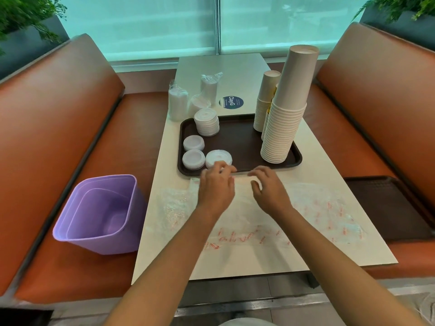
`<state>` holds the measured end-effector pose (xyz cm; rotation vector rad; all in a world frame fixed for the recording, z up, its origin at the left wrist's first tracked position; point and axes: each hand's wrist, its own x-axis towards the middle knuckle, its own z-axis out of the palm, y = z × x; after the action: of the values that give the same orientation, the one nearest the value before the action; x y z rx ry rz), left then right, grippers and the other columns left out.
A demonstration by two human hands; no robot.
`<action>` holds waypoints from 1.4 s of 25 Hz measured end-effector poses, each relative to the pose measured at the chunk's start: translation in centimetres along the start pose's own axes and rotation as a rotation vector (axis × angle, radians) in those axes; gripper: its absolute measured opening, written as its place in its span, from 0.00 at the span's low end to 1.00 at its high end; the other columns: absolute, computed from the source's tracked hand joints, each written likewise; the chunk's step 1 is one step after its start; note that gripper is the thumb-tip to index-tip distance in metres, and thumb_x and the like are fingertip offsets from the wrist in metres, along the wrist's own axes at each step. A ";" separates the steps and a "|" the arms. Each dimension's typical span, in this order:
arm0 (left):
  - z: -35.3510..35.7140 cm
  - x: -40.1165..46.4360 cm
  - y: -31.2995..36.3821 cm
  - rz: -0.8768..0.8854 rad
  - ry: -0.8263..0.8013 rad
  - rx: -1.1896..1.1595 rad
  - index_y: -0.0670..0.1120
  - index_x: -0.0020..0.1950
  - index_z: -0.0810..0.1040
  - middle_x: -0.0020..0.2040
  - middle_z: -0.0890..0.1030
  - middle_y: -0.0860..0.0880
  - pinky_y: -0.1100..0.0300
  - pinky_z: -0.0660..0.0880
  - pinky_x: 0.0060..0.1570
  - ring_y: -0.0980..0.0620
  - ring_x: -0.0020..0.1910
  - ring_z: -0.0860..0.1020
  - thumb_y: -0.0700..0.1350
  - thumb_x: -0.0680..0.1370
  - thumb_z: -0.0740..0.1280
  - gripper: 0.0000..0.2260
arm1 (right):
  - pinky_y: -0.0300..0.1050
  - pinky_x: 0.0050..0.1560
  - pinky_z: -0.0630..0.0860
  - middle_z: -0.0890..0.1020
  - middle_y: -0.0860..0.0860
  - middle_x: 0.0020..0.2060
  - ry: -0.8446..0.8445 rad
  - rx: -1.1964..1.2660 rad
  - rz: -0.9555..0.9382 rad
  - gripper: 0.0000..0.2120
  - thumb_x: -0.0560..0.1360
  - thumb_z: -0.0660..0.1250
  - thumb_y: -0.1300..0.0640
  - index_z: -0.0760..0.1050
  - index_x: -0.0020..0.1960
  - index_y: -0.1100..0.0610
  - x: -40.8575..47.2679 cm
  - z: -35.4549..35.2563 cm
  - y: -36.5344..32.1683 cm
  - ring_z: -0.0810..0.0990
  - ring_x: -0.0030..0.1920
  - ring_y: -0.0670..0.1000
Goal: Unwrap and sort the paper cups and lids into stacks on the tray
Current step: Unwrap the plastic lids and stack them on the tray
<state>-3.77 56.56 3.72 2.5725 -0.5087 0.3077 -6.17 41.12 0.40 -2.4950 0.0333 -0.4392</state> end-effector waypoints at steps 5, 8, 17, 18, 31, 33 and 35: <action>4.7 -2.2 -3.2 -0.088 -0.597 0.221 0.55 0.77 0.52 0.78 0.50 0.51 0.36 0.42 0.70 0.49 0.77 0.47 0.61 0.79 0.54 0.28 | 0.58 0.74 0.48 0.55 0.47 0.77 -0.615 -0.258 0.029 0.23 0.82 0.53 0.47 0.56 0.76 0.48 -1.6 3.1 1.3 0.49 0.77 0.51; 6.2 -3.7 -5.7 -0.174 -0.624 0.252 0.62 0.76 0.45 0.78 0.41 0.55 0.35 0.34 0.67 0.50 0.76 0.38 0.72 0.73 0.51 0.35 | 0.64 0.71 0.36 0.46 0.44 0.77 -0.665 -0.376 0.076 0.27 0.79 0.47 0.37 0.48 0.76 0.40 -3.0 4.2 2.9 0.40 0.77 0.51; 5.4 -3.6 -8.4 -0.364 -0.440 0.331 0.57 0.77 0.45 0.78 0.43 0.52 0.43 0.33 0.70 0.49 0.77 0.42 0.65 0.78 0.46 0.29 | 0.69 0.69 0.34 0.42 0.46 0.77 -0.439 -0.462 0.392 0.29 0.78 0.43 0.35 0.43 0.77 0.40 -3.1 2.5 6.8 0.38 0.77 0.54; 5.4 -3.5 -8.6 -0.394 -0.424 0.323 0.57 0.77 0.45 0.78 0.43 0.52 0.43 0.34 0.70 0.50 0.77 0.43 0.64 0.79 0.46 0.29 | 0.69 0.69 0.34 0.42 0.46 0.77 -0.432 -0.466 0.410 0.29 0.78 0.43 0.35 0.43 0.77 0.41 -3.0 2.2 7.2 0.39 0.77 0.53; 4.4 -2.8 -10.4 -0.547 -0.227 0.290 0.53 0.75 0.60 0.76 0.58 0.49 0.48 0.55 0.69 0.49 0.74 0.57 0.57 0.79 0.55 0.24 | 0.68 0.70 0.37 0.44 0.52 0.78 -0.419 -0.554 0.324 0.32 0.79 0.45 0.37 0.44 0.78 0.48 -2.5 1.2 7.0 0.40 0.77 0.56; 4.2 -2.0 -9.7 -0.584 -0.164 0.261 0.50 0.71 0.67 0.73 0.63 0.47 0.48 0.57 0.67 0.48 0.72 0.61 0.54 0.78 0.59 0.22 | 0.66 0.71 0.40 0.45 0.53 0.78 -0.403 -0.561 0.267 0.32 0.79 0.48 0.38 0.45 0.78 0.49 -2.0 1.0 6.7 0.41 0.77 0.57; 4.0 -1.3 -8.9 -0.571 -0.101 0.286 0.49 0.68 0.71 0.71 0.66 0.48 0.49 0.59 0.65 0.48 0.69 0.64 0.51 0.76 0.62 0.20 | 0.64 0.72 0.44 0.49 0.52 0.77 -0.384 -0.530 0.200 0.30 0.79 0.53 0.41 0.50 0.77 0.49 -1.2 0.8 6.3 0.46 0.77 0.57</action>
<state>-0.82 62.09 -3.82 2.8788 0.2662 0.0488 -6.56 36.53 -4.20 -3.0118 0.2753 0.1626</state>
